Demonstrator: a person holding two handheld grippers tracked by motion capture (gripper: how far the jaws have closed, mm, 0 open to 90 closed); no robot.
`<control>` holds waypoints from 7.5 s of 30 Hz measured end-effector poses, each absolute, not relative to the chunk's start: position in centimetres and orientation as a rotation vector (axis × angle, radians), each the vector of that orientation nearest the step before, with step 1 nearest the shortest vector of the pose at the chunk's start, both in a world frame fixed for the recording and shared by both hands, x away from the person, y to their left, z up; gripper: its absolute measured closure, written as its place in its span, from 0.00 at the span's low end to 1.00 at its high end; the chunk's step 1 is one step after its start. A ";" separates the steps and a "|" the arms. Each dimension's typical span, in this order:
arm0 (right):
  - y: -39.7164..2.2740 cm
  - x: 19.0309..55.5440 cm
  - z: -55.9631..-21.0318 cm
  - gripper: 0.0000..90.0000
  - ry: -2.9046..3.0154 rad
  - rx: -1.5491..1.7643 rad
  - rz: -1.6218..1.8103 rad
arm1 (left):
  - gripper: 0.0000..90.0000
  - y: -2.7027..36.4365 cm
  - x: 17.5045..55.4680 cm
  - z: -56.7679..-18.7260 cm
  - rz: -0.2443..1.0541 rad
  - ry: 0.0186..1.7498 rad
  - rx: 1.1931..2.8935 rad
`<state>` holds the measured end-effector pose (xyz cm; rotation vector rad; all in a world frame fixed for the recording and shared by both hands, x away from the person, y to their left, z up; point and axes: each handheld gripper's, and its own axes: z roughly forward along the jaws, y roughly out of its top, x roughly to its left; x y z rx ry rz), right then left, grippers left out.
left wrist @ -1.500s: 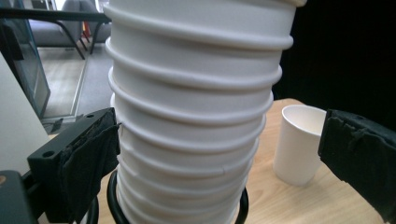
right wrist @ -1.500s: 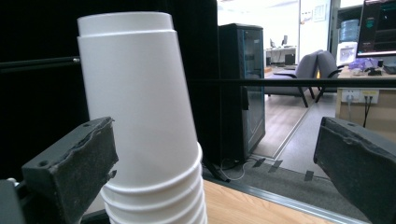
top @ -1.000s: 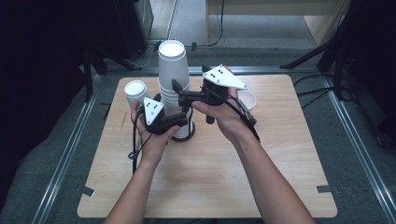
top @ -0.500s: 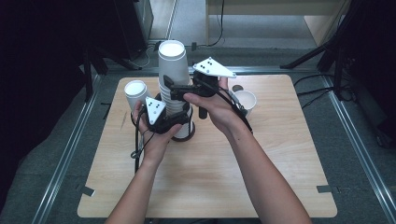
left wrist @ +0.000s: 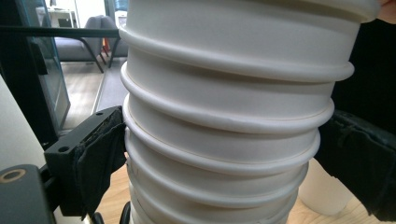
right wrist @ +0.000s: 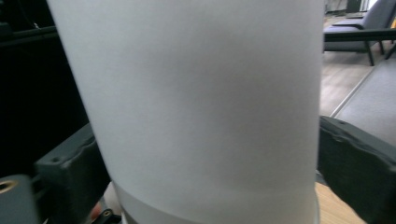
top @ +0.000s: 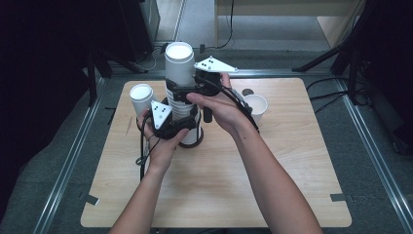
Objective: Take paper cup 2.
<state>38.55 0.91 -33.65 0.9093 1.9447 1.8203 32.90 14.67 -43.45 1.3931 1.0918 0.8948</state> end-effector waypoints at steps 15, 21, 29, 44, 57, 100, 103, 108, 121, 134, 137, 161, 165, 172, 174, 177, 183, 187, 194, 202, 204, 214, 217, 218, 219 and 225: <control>1.1 38.3 -33.5 0.14 1.927 0.855 1.811 | 0.05 14.8 32.8 -43.4 0.893 1.086 1.405; 1.1 38.1 -32.9 0.14 1.893 0.863 1.842 | 0.05 14.8 32.8 -43.4 0.892 1.083 1.408; 1.0 38.0 -32.5 0.14 1.884 0.866 1.856 | 0.05 14.9 32.8 -43.5 0.891 1.079 1.409; 0.8 36.9 -30.2 0.16 1.773 0.789 1.866 | 0.05 14.9 32.8 -43.5 0.889 1.074 1.409; 0.3 36.1 -28.9 0.20 1.703 0.748 1.900 | 0.05 15.0 32.8 -43.5 0.884 1.072 1.411; -7.8 33.1 -29.6 0.20 1.539 0.862 1.767 | 0.00 16.6 31.3 -43.1 0.780 1.059 1.491; -8.5 32.9 -30.8 0.20 1.541 0.861 1.719 | 0.00 16.9 30.9 -42.9 0.758 1.053 1.504; -9.3 32.3 -33.0 0.20 1.560 0.854 1.647 | 0.00 17.0 29.8 -42.4 0.733 1.038 1.543; -9.5 29.6 -38.2 0.20 1.626 0.749 1.475 | 0.00 16.3 27.4 -41.3 0.596 0.970 1.654; -10.5 28.4 -42.6 0.19 1.663 0.703 1.346 | 0.00 15.2 26.4 -40.5 0.449 0.923 1.734; -10.5 28.2 -43.3 0.19 1.669 0.695 1.330 | 0.00 14.7 26.2 -40.2 0.453 0.914 1.783; -8.8 26.0 -48.2 0.19 1.769 0.543 1.232 | 0.00 12.2 25.4 -40.4 0.333 0.831 1.900; -8.5 25.8 -48.4 0.19 1.775 0.528 1.235 | 0.00 11.9 25.4 -40.7 0.324 0.821 1.904; -7.9 25.2 -48.7 0.19 1.793 0.493 1.243 | 0.00 11.3 25.2 -40.8 0.325 0.805 1.921; -7.9 25.2 -48.8 0.19 1.796 0.490 1.244 | 0.01 11.3 25.2 -40.9 0.326 0.802 1.926; -7.7 25.0 -49.0 0.19 1.803 0.466 1.240 | 0.01 11.3 25.1 -40.9 0.320 0.800 1.930; -7.4 24.9 -49.2 0.19 1.813 0.441 1.249 | 0.02 11.1 25.0 -40.8 0.309 0.791 1.934; -7.3 24.7 -49.3 0.19 1.818 0.435 1.252 | 0.05 11.2 25.2 -40.9 0.313 0.800 1.934; -7.1 24.6 -49.5 0.18 1.826 0.405 1.241 | 0.05 11.2 25.2 -40.9 0.308 0.802 1.931; -6.8 24.4 -49.5 0.18 1.829 0.387 1.232 | 0.05 11.1 25.3 -41.0 0.316 0.825 1.939; -6.8 24.3 -49.6 0.18 1.830 0.380 1.226 | 0.05 11.1 25.3 -41.1 0.312 0.832 1.940; -6.6 24.2 -49.7 0.18 1.835 0.344 1.210 | 0.15 11.0 25.4 -41.3 0.312 0.848 1.963; -6.5 24.1 -49.9 0.18 1.840 0.335 1.206 | 0.15 10.8 25.4 -41.4 0.316 0.845 1.975; -6.5 24.1 -49.9 0.18 1.840 0.332 1.206 | 0.16 10.8 25.4 -41.4 0.316 0.845 1.975; -6.5 24.1 -49.9 0.18 1.840 0.332 1.206 | 0.16 10.8 25.4 -41.4 0.313 0.843 1.976; -6.5 24.0 -49.9 0.18 1.841 0.310 1.197 | 0.18 10.8 25.5 -41.4 0.304 0.839 1.991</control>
